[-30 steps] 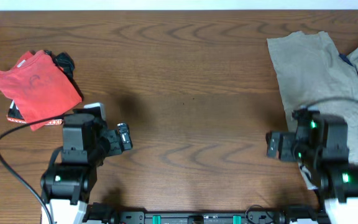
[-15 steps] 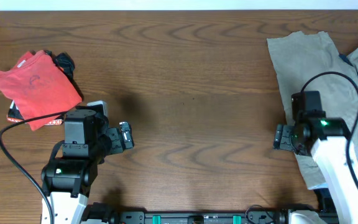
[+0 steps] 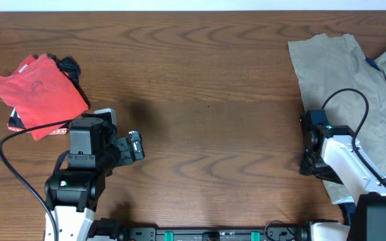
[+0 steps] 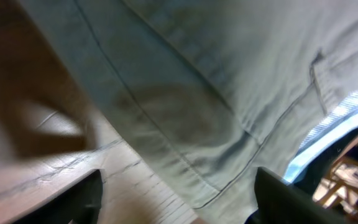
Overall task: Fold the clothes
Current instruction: 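Reach the right gripper into the khaki shorts pile and grasp them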
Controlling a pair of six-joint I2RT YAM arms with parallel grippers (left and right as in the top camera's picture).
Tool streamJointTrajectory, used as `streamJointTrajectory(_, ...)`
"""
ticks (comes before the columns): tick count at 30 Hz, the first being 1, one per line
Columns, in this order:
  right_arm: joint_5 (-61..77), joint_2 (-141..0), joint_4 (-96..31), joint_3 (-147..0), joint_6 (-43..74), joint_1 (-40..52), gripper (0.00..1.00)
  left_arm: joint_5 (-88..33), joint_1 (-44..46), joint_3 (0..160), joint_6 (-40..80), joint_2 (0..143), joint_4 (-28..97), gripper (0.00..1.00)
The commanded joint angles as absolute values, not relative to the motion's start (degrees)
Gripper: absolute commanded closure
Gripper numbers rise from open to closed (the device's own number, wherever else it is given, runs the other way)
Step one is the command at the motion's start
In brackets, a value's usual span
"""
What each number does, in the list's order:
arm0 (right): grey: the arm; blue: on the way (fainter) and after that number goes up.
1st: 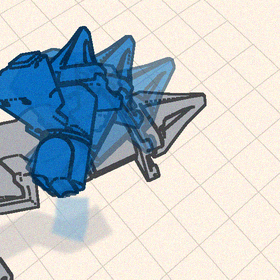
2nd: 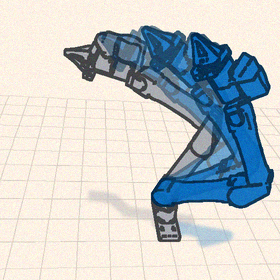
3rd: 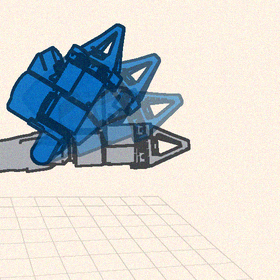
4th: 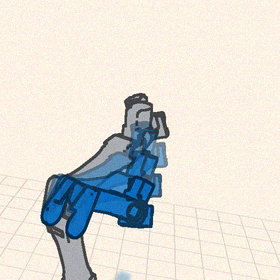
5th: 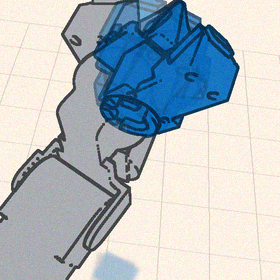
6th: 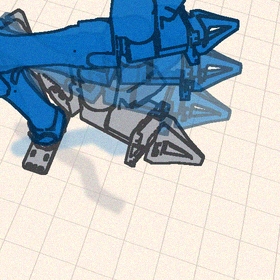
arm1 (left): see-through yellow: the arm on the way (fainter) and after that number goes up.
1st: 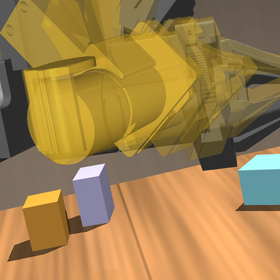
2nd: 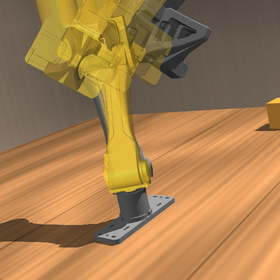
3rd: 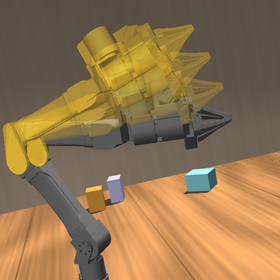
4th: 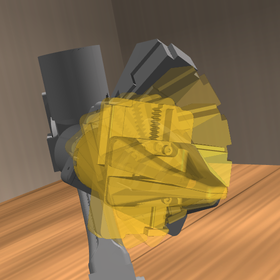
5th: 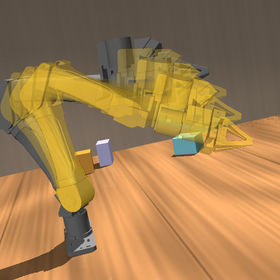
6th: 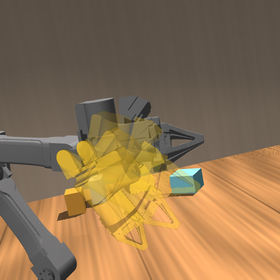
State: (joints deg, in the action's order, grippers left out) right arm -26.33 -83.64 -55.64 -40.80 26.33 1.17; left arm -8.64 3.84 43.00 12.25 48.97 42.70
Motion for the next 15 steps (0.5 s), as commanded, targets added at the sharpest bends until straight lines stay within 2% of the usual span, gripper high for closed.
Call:
streamJointTrajectory(1,-29.6,-83.6,-55.4,-40.6,29.1,0.8,0.42,-8.8,3.6,44.4,12.8,49.0,42.8,0.02)
streamJointTrajectory(4,-29.6,-83.6,-54.8,-40.4,29.3,0.8,0.44,-8.8,3.6,44.4,12.8,49.0,42.8,0.02)
streamJointTrajectory(9,-29.4,-83.6,-53.3,-39.1,29.3,0.8,0.33,-8.8,3.6,44.4,12.8,49.0,42.8,0.02)
streamJointTrajectory(15,-29.4,-83.6,-51.1,-37.7,29.3,0.8,0.33,-8.8,3.6,44.4,12.8,49.0,42.5,0.02)
